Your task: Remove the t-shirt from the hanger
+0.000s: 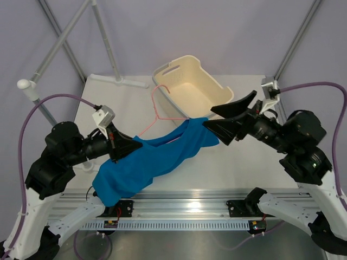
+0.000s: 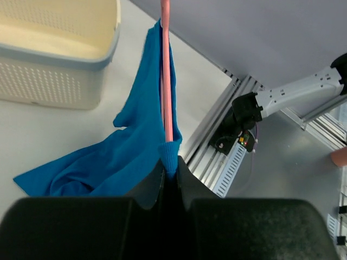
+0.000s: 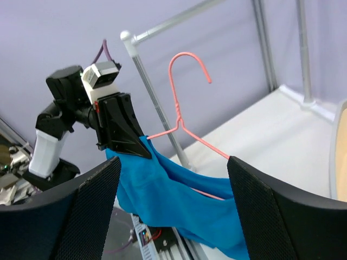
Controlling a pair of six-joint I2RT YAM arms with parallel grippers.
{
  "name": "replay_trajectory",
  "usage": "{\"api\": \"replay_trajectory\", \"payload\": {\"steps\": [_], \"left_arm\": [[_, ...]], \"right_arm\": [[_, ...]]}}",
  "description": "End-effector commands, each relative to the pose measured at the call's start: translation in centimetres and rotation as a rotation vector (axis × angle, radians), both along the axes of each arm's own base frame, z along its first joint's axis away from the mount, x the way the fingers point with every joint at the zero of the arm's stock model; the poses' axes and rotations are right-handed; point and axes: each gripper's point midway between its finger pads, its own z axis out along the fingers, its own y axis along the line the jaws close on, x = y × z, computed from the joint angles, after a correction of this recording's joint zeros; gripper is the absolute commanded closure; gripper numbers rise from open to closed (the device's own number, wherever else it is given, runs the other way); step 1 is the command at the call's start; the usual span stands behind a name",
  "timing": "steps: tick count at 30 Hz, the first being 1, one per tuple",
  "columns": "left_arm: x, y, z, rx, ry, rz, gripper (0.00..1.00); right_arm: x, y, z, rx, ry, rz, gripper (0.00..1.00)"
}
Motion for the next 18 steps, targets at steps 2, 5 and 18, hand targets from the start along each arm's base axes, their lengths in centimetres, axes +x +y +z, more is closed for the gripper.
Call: {"api": "replay_trajectory", "payload": {"steps": [2, 5, 18], "left_arm": [[-0.4, -1.7, 1.7, -0.086, -0.062, -0.100, 1.00], [-0.1, -2.3, 0.6, -0.086, -0.050, -0.128, 1.00], [0.3, -3.8, -2.8, -0.072, 0.004, -0.206, 1.00]], "right_arm": [[2.2, 2.5, -1.9, -0.065, 0.033, -0.029, 0.14], [3.7, 4.0, -3.5, -0.122, 0.047, -0.079, 0.14], [7.2, 11.3, -8.7, -0.281, 0.062, -0.199, 0.17]]}}
